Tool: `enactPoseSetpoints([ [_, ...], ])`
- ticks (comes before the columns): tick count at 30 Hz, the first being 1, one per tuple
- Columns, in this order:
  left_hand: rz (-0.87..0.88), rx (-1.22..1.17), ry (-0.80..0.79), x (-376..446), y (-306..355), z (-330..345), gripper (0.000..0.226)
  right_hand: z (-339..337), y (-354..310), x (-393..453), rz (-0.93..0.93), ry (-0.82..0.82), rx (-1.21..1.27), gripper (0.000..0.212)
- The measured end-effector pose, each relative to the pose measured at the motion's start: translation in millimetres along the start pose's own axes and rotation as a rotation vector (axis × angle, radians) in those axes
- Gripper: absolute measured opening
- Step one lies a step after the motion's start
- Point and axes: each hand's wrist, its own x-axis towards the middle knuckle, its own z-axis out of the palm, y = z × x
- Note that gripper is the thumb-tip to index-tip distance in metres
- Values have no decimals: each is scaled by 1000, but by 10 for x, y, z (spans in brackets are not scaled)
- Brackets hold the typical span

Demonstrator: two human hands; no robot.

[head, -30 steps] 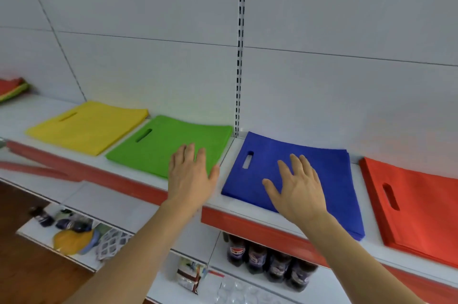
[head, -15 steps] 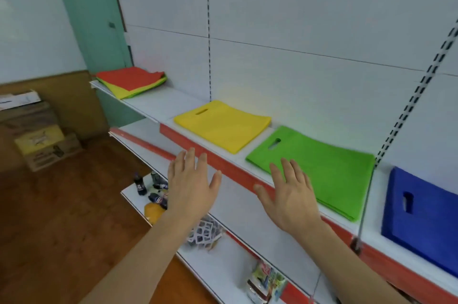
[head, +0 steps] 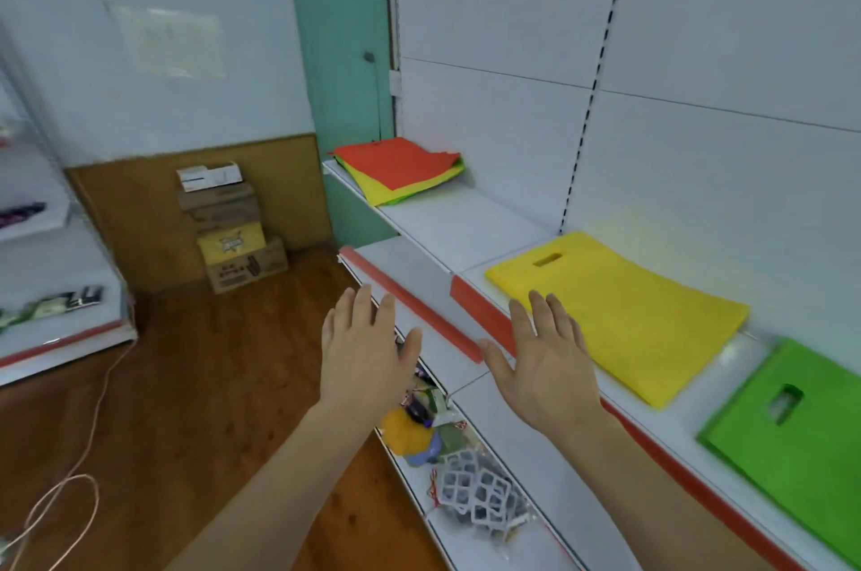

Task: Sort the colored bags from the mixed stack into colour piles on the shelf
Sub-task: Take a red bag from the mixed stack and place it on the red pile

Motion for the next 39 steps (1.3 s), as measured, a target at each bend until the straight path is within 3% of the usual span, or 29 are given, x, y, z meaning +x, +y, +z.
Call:
enactPoseSetpoints([
  [19,-45,2,23,2512,-1592,531,68,1102,-1184,2803,-37,-81,-39,89],
  [28,108,-41,-22,3934,-2336,681,67,1513,-1817,3801,131,-25,-14,83],
  [39,264,-35,-97,5395,-2517,1219,67,2075,-1832,5112,272,-35,-105,81],
])
